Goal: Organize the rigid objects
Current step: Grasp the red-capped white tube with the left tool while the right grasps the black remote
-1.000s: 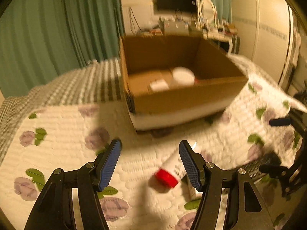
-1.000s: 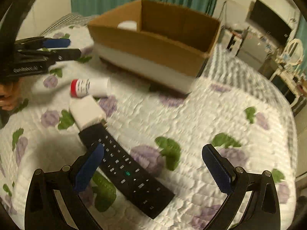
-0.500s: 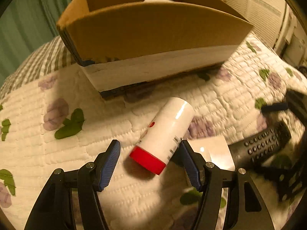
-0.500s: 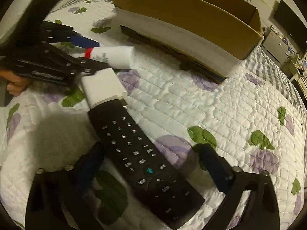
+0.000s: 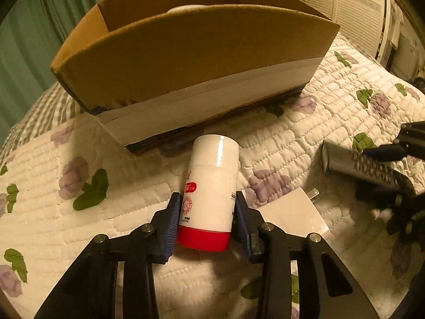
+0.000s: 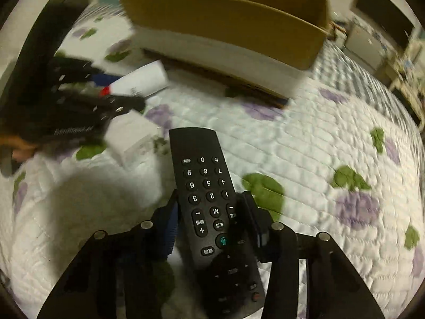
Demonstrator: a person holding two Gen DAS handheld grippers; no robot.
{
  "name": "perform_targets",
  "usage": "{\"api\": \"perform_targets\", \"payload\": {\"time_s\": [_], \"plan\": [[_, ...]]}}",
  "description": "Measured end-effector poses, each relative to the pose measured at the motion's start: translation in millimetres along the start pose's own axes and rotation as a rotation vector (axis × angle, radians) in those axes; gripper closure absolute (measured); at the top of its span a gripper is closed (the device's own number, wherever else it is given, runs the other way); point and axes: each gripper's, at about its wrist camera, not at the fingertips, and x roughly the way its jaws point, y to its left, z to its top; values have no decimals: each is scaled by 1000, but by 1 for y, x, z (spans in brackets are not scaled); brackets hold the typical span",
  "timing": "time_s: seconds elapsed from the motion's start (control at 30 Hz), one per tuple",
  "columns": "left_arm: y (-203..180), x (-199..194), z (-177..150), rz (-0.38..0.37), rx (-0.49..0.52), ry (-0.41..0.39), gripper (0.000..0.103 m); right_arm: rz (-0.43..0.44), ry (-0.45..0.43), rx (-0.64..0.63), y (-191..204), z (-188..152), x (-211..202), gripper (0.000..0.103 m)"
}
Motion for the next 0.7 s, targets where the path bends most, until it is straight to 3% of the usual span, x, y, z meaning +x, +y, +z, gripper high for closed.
{"api": "perform_targets", "payload": {"time_s": [0.3,0.5,0.7], "plan": [[-4,-32,-11,7,-56,-37,67,-49,-18,135,-27,-8,-9,64],[-9,-46,-24,10,-69,-40,67,-109,-9,107,-18,-7,6,64],[-15,-67,-33,-9,-118,-67,67,-81,-59,143,-12,-10,-14,65]]}}
